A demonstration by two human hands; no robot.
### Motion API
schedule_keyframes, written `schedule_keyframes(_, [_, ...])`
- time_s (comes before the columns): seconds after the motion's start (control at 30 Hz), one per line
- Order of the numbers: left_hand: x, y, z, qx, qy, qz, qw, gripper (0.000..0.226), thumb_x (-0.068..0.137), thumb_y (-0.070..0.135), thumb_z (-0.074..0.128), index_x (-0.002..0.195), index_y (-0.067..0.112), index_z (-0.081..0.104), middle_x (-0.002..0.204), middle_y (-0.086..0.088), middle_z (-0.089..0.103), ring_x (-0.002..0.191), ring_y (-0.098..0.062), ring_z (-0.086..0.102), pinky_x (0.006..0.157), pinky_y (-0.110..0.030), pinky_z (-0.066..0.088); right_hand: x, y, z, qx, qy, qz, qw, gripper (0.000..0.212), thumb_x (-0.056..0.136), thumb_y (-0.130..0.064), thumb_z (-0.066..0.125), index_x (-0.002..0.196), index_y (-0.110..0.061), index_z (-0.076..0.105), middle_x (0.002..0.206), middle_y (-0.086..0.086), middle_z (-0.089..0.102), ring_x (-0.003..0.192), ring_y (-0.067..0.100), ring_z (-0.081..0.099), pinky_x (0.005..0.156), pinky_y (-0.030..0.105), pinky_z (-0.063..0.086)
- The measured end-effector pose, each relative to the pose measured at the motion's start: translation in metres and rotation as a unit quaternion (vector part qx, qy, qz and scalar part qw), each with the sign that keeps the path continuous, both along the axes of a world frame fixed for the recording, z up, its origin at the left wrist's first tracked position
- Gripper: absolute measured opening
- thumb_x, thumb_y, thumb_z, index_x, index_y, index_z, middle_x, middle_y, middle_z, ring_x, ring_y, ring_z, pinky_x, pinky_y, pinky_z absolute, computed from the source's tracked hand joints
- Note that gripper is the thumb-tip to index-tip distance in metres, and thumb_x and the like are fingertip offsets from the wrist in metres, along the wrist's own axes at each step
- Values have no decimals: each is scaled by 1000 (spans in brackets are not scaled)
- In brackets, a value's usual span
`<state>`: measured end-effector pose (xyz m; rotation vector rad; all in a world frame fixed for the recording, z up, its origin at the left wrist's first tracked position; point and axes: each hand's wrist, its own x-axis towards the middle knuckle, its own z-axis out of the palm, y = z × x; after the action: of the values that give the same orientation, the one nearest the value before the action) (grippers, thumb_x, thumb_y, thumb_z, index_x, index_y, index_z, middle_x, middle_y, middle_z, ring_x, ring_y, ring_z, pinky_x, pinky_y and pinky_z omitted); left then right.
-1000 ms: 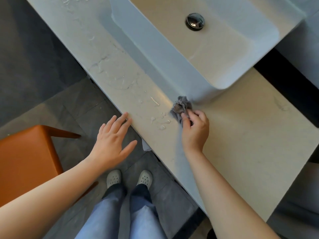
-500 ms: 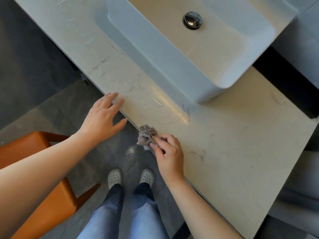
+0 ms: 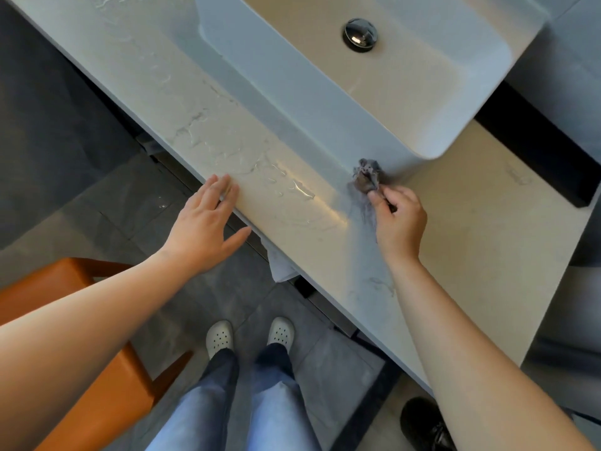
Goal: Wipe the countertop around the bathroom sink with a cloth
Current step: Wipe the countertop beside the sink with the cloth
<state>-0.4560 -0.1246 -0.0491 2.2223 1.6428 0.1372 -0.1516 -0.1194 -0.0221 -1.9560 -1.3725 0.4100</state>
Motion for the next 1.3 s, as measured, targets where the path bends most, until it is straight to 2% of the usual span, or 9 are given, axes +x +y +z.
schedule_keyframes(0.17, [-5, 2, -3, 0, -2, -5, 1000, 88, 82, 67, 24, 149, 10, 23, 157, -10, 15, 146, -26, 5, 117, -44, 15, -14, 13, -22, 21, -83, 30, 996, 22, 83, -12, 65, 104, -7, 72, 103, 7, 66, 96, 28, 57, 78, 21, 38])
schedule_keyframes(0.37, [-8, 4, -3, 7, 6, -22, 1000, 88, 82, 68, 28, 148, 10, 25, 156, -11, 20, 146, -26, 8, 117, -41, 15, -40, 20, -38, 36, -57, -45, 997, 24, 83, -14, 62, 104, -5, 71, 106, 10, 68, 95, 31, 60, 83, 37, 48])
schedule_keyframes(0.5, [-11, 7, -1, 2, 24, -34, 999, 87, 82, 69, 26, 148, 12, 24, 156, -10, 20, 146, -26, 9, 116, -46, 21, -43, 22, -39, 36, -55, -49, 997, 26, 84, -16, 61, 105, -4, 71, 109, 11, 69, 98, 31, 61, 85, 32, 45])
schedule_keyframes(0.7, [-9, 3, -2, -6, 17, -26, 1000, 90, 81, 71, 25, 150, 13, 18, 158, -9, 13, 146, -24, 2, 118, -44, 15, -47, 24, -34, 27, -30, -56, 998, 25, 84, -14, 61, 105, -4, 71, 110, 11, 69, 101, 30, 61, 84, 26, 41])
schedule_keyframes(0.9, [-6, 2, -3, -8, 17, -21, 1000, 91, 81, 71, 25, 150, 13, 16, 158, -7, 10, 146, -23, -1, 118, -43, 13, -60, 3, -25, 5, -43, 33, 999, 24, 84, -13, 63, 106, -9, 71, 106, 8, 70, 98, 29, 60, 81, 20, 36])
schedule_keyframes(1.03, [-13, 6, 2, -13, 13, -35, 999, 88, 81, 69, 25, 150, 14, 20, 158, -7, 14, 146, -22, 4, 116, -48, 18, -88, -42, -27, -18, -39, 58, 997, 28, 84, -11, 66, 111, -10, 69, 116, 10, 67, 106, 28, 58, 94, 25, 37])
schedule_keyframes(1.13, [-25, 10, 10, -19, -9, -49, 999, 84, 84, 68, 22, 149, 15, 23, 156, -6, 19, 145, -22, 10, 116, -49, 18, -103, -73, -23, -35, -25, 103, 994, 28, 83, -9, 67, 111, -11, 69, 116, 8, 67, 107, 23, 58, 92, 25, 40])
schedule_keyframes(1.2, [-33, 7, 15, -24, -27, -43, 998, 84, 85, 68, 23, 149, 15, 22, 156, -7, 21, 145, -22, 11, 117, -48, 17, -105, -85, -16, -52, 9, 128, 990, 27, 83, -9, 68, 110, -11, 70, 113, 4, 68, 104, 17, 59, 91, 18, 41])
schedule_keyframes(1.3, [-39, 1, 23, -25, -40, -26, 999, 83, 86, 66, 28, 148, 12, 24, 155, -7, 22, 145, -23, 11, 118, -43, 16, -104, -88, 3, -58, 88, 91, 990, 22, 85, -10, 67, 106, -11, 72, 105, -3, 67, 96, 5, 61, 84, 9, 43])
